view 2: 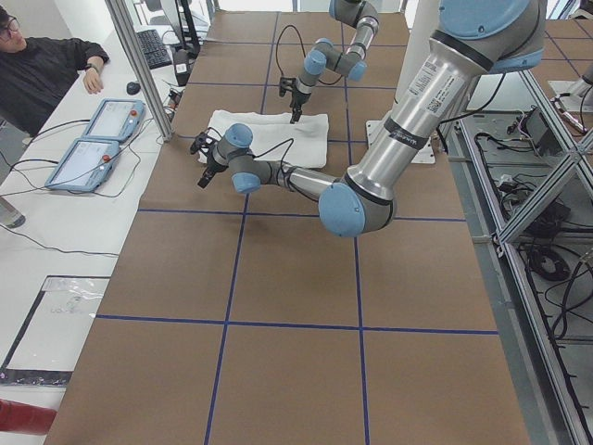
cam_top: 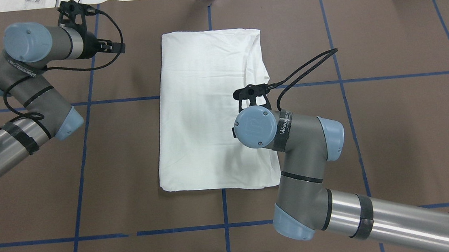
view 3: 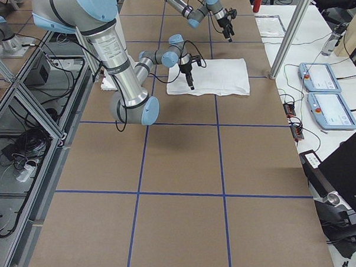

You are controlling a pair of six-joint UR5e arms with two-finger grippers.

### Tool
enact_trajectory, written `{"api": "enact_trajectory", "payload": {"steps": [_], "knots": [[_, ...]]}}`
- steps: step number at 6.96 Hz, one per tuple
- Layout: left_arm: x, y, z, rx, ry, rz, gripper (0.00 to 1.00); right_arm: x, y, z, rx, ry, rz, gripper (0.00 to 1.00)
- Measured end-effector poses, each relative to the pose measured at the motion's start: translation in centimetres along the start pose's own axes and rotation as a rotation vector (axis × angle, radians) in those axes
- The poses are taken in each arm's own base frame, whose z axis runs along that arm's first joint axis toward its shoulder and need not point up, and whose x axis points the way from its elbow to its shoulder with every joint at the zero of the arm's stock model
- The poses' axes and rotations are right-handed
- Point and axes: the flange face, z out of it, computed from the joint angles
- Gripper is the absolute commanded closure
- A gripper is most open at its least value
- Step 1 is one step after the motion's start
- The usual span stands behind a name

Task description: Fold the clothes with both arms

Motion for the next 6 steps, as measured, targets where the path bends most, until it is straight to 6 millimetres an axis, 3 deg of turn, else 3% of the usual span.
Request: {"api": "enact_trajectory", "payload": {"steps": [4,6], "knots": [[-0.1,0.0,0.0,0.000,-0.001,-0.001,0.00,2.4,-1.1,1.6,-0.023,0.091,-0.028,0.00],[0.0,0.1,0.0,-0.001,-0.001,0.000,0.00,6.3,-2.3,2.8,-0.037,0.153,-0.069,0.00]]}}
